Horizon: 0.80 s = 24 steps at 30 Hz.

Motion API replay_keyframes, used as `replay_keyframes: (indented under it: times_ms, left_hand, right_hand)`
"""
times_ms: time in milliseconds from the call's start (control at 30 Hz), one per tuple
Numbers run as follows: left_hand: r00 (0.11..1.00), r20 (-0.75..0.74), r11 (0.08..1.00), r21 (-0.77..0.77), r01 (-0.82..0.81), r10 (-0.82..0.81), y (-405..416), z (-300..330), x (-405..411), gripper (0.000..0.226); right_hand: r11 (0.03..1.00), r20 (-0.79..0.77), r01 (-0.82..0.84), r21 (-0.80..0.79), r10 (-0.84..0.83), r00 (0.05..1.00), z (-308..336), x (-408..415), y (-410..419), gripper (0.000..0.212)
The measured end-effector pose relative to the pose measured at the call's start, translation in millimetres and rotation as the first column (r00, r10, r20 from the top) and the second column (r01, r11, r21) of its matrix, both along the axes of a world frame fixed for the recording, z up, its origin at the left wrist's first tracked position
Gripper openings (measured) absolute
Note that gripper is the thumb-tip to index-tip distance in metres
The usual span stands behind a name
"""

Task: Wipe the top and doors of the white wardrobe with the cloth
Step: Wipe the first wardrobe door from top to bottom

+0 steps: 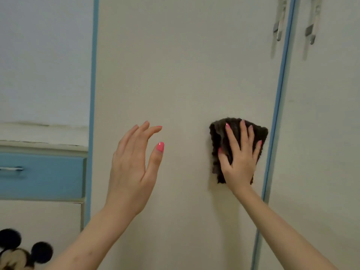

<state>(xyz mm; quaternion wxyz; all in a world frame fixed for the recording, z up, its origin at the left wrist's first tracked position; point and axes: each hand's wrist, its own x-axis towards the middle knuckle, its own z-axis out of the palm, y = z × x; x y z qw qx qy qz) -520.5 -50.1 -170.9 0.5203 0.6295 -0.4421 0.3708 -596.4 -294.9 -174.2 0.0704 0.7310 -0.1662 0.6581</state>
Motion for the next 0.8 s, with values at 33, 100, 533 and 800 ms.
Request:
replay_keyframes:
  times_ms: [33, 100, 533, 800]
  left_hand:
    - [1.000, -0.012, 1.000, 0.004, -0.005, 0.005, 2, -4, 2, 0.040]
    - [0.999, -0.043, 1.000, 0.014, -0.014, 0.015, 6, -11, 4, 0.042]
    - [0.989, -0.144, 0.999, 0.014, -0.036, 0.038, 41, -35, 14, 0.045]
    - [0.978, -0.209, 0.999, -0.027, -0.030, 0.024, 55, -55, 23, 0.047]
  right_hand:
    - [1.000, 0.025, 0.031, -0.003, -0.031, 0.999, 0, 10, 6, 0.060]
    - [0.984, -0.046, 0.068, -0.164, -0.077, 0.996, -35, 28, 17, 0.062]
    - [0.768, -0.322, -0.065, -0.637, -0.188, 0.928, -23, 50, 57, 0.063]
    - [0.619, -0.546, -0.331, -0.712, -0.192, 0.815, -137, 113, 128, 0.044]
